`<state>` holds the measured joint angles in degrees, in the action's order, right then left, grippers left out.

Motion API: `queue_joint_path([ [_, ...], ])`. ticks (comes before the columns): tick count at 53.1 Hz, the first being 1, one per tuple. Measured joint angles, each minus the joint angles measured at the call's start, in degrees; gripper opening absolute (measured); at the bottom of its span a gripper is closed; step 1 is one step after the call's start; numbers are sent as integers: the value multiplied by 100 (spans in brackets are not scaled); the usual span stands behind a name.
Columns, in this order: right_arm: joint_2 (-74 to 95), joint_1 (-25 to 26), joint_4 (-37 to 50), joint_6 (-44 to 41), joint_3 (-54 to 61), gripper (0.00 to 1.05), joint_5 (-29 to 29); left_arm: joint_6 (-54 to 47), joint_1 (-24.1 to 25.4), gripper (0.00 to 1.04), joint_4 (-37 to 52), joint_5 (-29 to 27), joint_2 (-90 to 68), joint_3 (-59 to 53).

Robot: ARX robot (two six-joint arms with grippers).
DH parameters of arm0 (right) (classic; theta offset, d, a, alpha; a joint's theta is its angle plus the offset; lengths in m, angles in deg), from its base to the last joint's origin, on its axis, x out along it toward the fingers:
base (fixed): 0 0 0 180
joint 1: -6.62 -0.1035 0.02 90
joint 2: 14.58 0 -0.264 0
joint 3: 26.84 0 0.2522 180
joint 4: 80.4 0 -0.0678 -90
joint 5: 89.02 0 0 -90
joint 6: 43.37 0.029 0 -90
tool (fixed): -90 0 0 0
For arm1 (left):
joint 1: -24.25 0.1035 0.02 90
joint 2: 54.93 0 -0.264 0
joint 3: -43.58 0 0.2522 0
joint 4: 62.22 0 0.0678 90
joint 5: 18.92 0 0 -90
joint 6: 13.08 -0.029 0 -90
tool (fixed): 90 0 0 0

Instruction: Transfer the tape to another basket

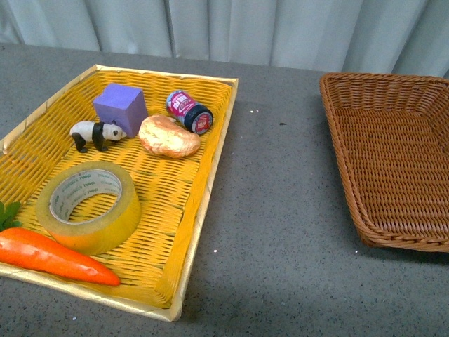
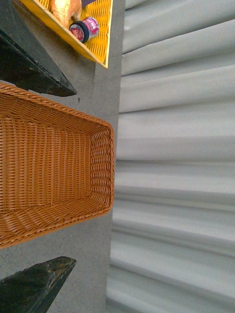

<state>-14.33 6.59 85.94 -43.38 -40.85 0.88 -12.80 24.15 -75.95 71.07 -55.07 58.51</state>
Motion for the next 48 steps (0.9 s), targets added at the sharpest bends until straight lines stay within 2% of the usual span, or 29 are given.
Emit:
queue_joint_path([
  [48, 0, 0, 0, 0, 0, 96, 0, 0, 0, 98, 0, 2, 0, 0],
])
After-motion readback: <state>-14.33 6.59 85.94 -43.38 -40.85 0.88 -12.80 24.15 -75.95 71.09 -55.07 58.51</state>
